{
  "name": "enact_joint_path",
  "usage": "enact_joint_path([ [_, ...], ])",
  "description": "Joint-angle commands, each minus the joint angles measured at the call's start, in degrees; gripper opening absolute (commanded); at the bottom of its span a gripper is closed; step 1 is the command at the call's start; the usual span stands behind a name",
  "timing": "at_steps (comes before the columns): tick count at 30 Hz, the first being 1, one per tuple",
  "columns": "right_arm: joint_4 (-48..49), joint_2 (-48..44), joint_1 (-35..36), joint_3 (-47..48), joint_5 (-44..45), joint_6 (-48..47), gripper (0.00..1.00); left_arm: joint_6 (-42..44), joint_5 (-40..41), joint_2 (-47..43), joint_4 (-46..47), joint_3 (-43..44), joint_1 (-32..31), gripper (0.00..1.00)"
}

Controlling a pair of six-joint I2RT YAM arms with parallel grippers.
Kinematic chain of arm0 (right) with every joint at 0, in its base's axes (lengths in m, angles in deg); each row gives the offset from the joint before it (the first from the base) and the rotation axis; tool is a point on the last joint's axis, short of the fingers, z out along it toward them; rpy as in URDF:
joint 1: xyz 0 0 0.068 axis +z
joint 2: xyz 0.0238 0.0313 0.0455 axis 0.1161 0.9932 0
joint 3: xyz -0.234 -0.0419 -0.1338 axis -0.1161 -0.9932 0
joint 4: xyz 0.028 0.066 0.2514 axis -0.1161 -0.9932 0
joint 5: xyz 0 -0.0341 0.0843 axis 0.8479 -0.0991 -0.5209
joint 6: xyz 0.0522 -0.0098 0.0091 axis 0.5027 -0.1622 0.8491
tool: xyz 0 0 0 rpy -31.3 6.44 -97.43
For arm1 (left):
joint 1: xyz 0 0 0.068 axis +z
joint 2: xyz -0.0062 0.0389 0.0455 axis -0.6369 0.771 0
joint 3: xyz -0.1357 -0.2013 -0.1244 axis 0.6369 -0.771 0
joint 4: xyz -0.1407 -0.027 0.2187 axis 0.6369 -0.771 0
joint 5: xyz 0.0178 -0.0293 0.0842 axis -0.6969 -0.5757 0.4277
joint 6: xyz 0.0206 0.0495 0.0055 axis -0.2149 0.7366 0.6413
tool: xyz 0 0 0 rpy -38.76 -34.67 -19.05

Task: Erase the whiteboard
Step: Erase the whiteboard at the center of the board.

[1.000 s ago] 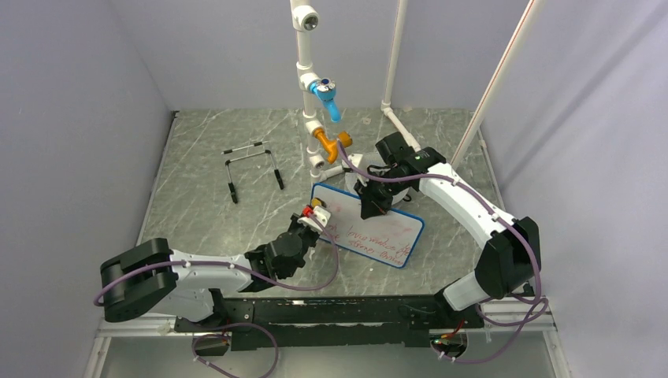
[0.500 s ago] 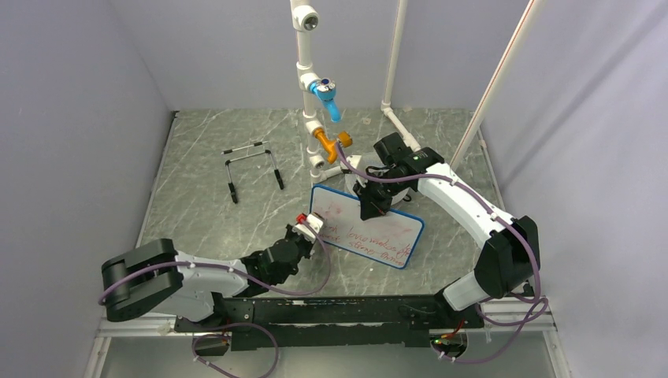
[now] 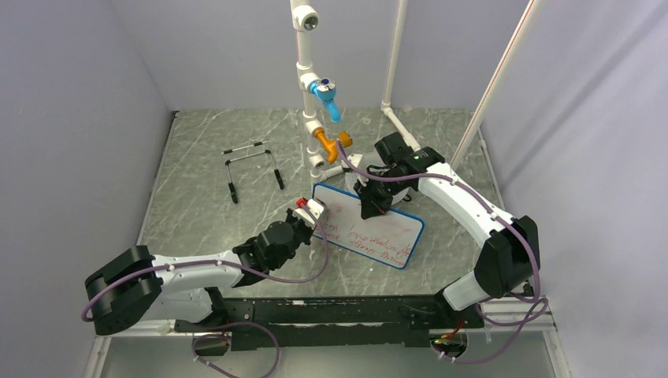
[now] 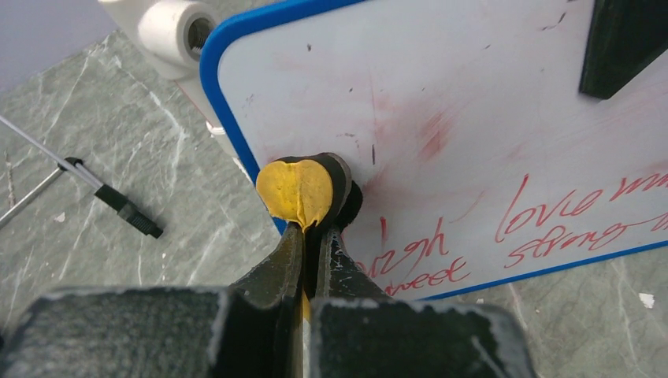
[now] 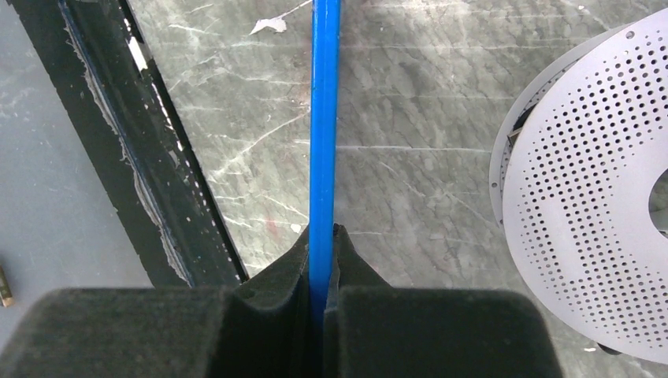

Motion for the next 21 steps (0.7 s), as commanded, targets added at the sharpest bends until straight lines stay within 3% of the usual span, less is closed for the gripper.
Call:
enact_joint_path([
  [1, 0.89, 1.14, 2.04, -0.59, -6.53, -6.04, 0.0, 0.09, -4.87, 0.77, 5.07, 5.12, 0.34, 0.0],
  [9, 0.58, 1.32, 2.06, -0.52, -6.71, -6.37, 0.0, -4.57, -2.71, 5.47, 1.35, 4.36, -1.78, 0.0],
  [15, 0.41, 1.23, 1.97, -0.52, -6.89, -6.48, 0.0, -9.59, -1.23, 9.85, 4.34, -0.5, -1.78, 0.0],
  [21, 0.23, 1.19, 2.12, -0.52, -7.11, -6.74, 0.0, -12.15, 1.78, 5.23, 4.91, -5.0, 1.55, 0.0],
])
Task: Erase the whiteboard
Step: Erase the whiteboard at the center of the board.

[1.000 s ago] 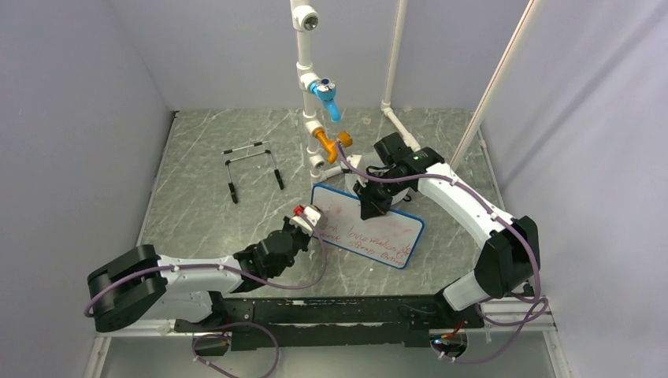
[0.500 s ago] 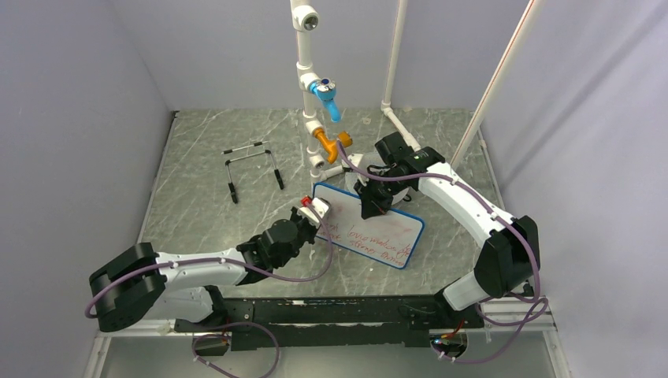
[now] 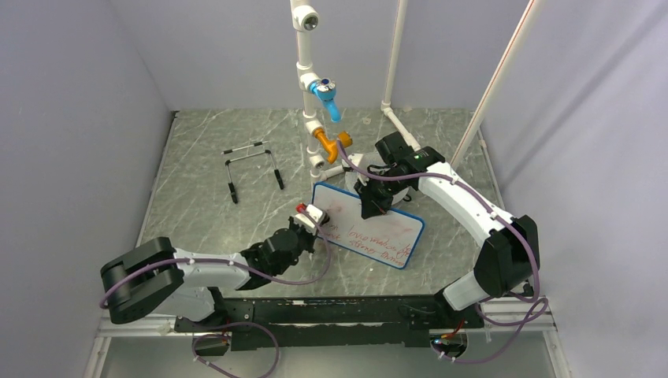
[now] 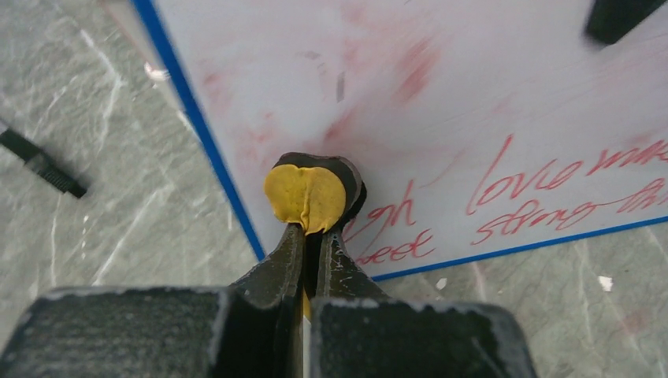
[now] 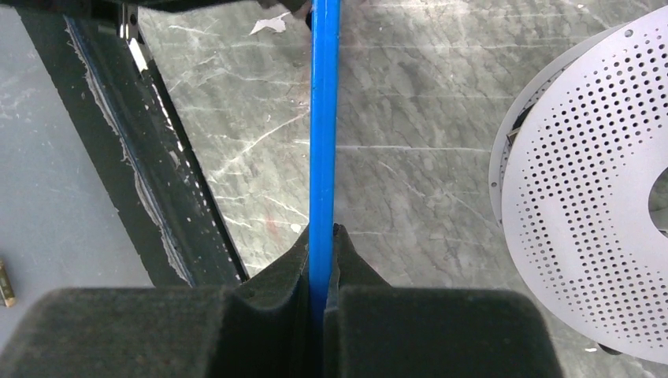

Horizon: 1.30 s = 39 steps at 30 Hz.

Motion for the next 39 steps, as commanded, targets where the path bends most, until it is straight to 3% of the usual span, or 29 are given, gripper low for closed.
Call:
enact_joint_path([
  [1, 0.18, 1.03, 2.54, -0.51, -6.99, -6.81, 0.0, -3.8, 2.19, -3.96, -1.88, -3.73, 4.95, 0.0],
  [6, 0.06, 1.0, 2.54, -0.46, -7.0, -6.96, 0.0, -1.67, -2.22, -10.8, -3.25, -2.37, 8.66, 0.0],
  [14, 0.14, 1.06, 2.43, -0.49, -6.76, -6.9, 0.0, 0.36, -15.05, -15.6, -3.49, 2.84, 7.99, 0.0],
  [20, 0.15, 1.38, 2.36, -0.54, -6.49, -6.99, 0.0, 3.82, -12.65, -15.64, -4.76, 5.16, 4.58, 0.0],
  [25, 0.01, 1.37, 2.33, -0.48, -6.6, -7.21, 0.0, 5.08, -10.09, -6.95, -0.77, 5.73, 4.58, 0.0],
  [33, -1.22, 1.54, 2.2, -0.46, -7.99, -8.7, 0.0, 5.0, -6.92, -3.69, 6.39, -5.55, 3.97, 0.0],
  [39, -1.97, 2.17, 2.18, -0.37, -9.12, -9.57, 0.0, 8.38, -6.1, 2.74, 18.75, -10.82, 3.88, 0.0],
])
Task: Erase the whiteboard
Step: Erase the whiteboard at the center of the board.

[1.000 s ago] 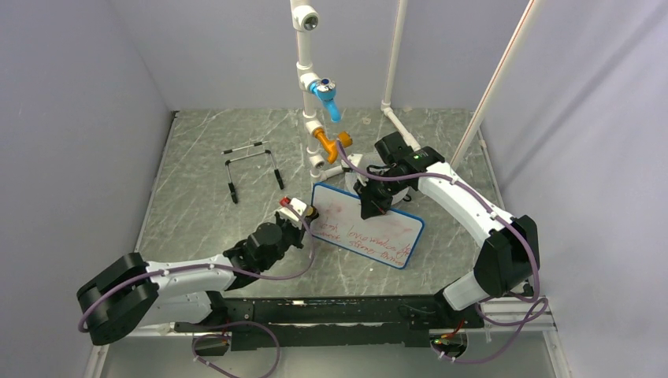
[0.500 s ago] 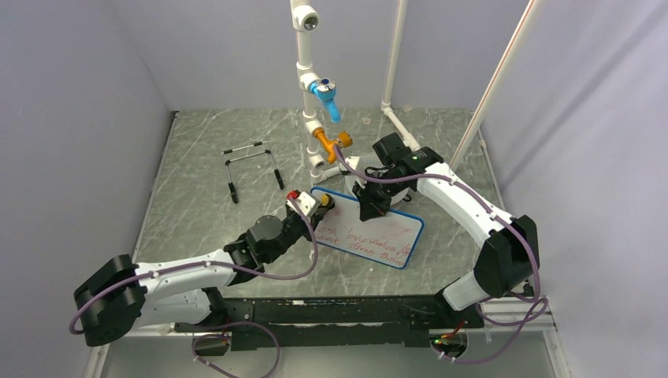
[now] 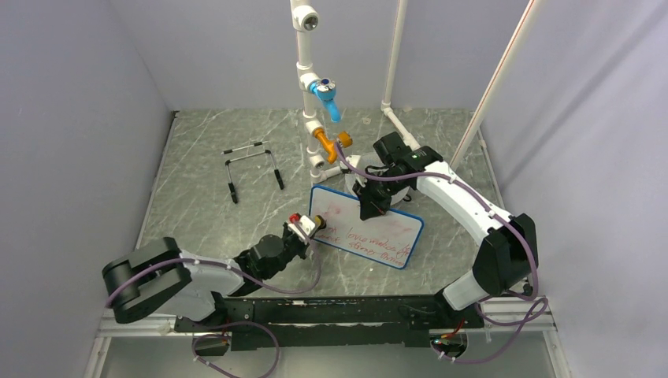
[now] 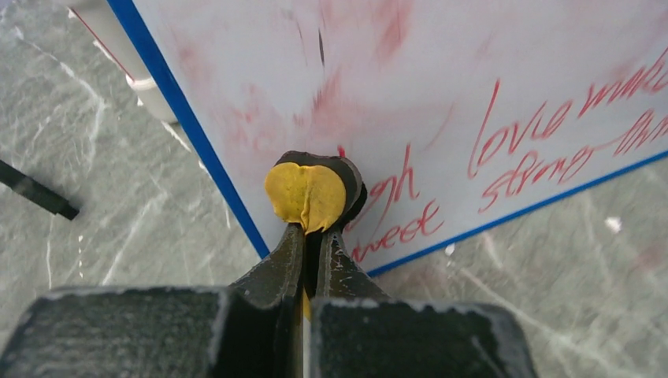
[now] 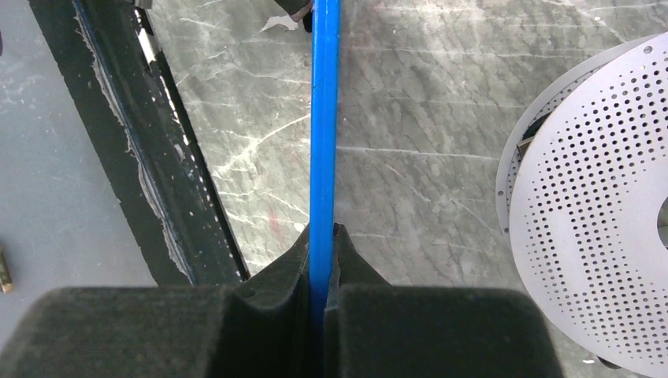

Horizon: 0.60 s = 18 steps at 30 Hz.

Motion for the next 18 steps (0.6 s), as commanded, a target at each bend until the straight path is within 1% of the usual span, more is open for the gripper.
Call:
enact_joint_path([
  [1, -1.14, 1.79, 1.62, -0.87, -7.98, -7.54, 0.0, 3.32, 3.66, 5.26, 8.34, -2.41, 0.29, 0.0],
  [5, -1.37, 2.24, 1.64, -0.85, -8.27, -8.01, 0.0, 6.55, 4.85, 6.74, 10.47, -1.71, -0.59, 0.0],
  [9, -1.56, 2.52, 1.64, -0.87, -8.43, -8.21, 0.0, 10.84, 8.4, 4.48, 7.21, 1.03, -2.73, 0.0],
  [12, -1.71, 2.57, 1.61, -0.87, -8.48, -8.35, 0.0, 13.19, 9.59, 1.31, 5.74, 3.03, -2.87, 0.0],
  [15, -1.74, 2.55, 1.64, -0.87, -8.56, -8.38, 0.0, 15.84, 9.18, -2.5, 1.35, 5.72, -2.87, 0.0],
  [18, -1.78, 2.52, 1.64, -0.79, -8.48, -8.3, 0.0, 17.26, 8.38, -4.03, -2.83, 8.07, -2.7, 0.0],
])
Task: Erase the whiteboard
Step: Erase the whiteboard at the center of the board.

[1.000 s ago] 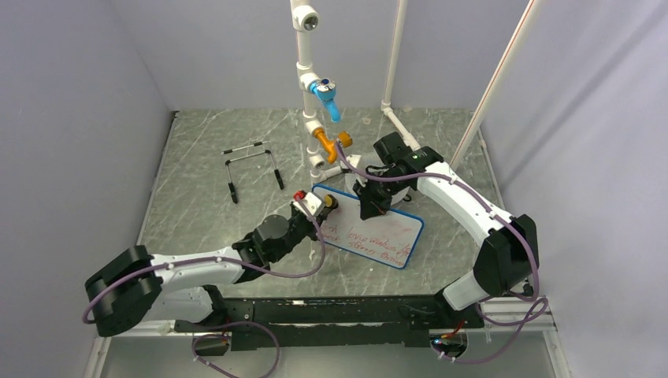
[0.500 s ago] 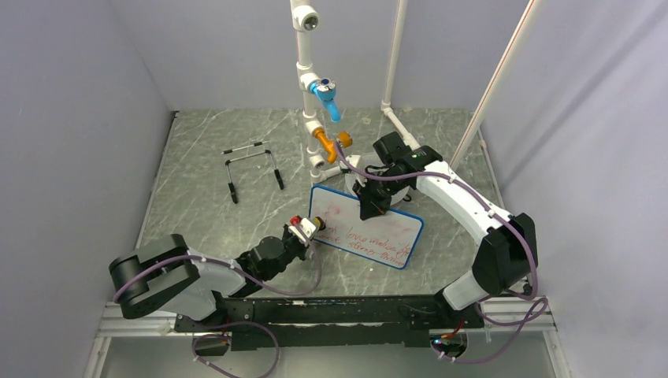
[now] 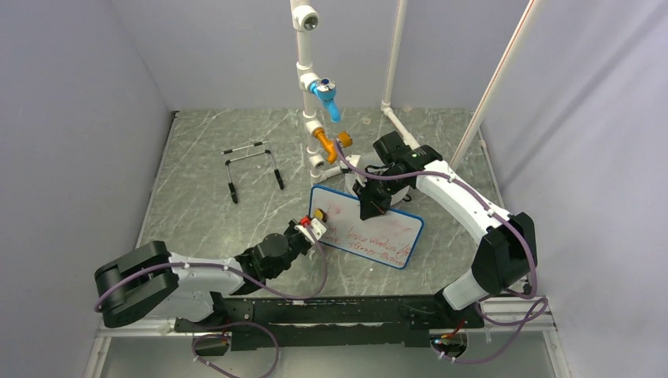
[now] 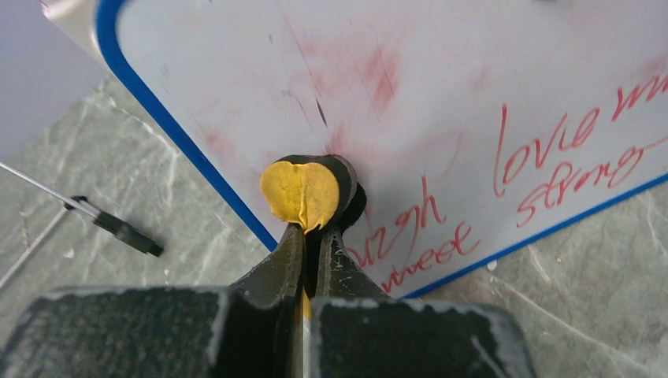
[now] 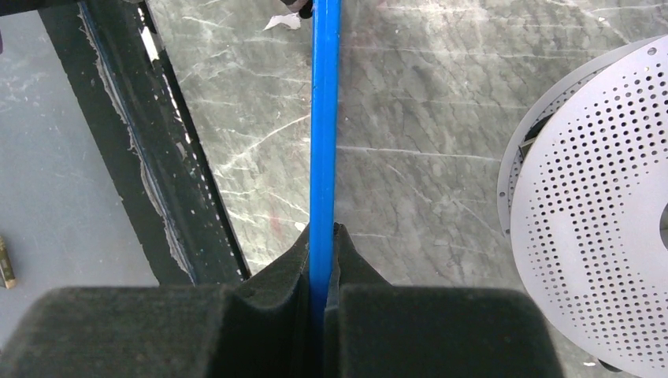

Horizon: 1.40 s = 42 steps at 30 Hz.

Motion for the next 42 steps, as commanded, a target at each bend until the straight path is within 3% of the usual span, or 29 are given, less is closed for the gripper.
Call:
enact_joint_path([
  [1, -1.13, 1.74, 1.68, -1.35, -8.05, -7.65, 0.0, 4.85, 2.18, -3.19, -0.45, 6.22, 0.63, 0.0],
  [13, -2.41, 2.51, -1.0, -1.33, -13.29, -7.29, 0.0, 1.69, 1.01, 7.64, 8.59, -1.37, -0.11, 0.0],
  [23, -2.47, 3.43, -1.67, -1.44, -14.34, -6.94, 0.0, -3.28, 1.96, 8.11, 11.65, -6.76, -3.39, 0.0],
  [28, -2.48, 3.44, -1.74, -1.39, -14.43, -6.81, 0.0, -4.31, 0.64, 5.01, 12.78, -7.74, -3.57, 0.0],
  [37, -2.41, 3.83, -2.09, -1.53, -14.97, -6.98, 0.0, -3.19, -5.21, -7.45, 6.41, -5.08, -2.97, 0.0],
  [42, -1.77, 3.88, -2.15, -1.61, -14.07, -6.4, 0.0, -6.73, -7.01, -8.28, 5.71, -6.27, -1.65, 0.0],
])
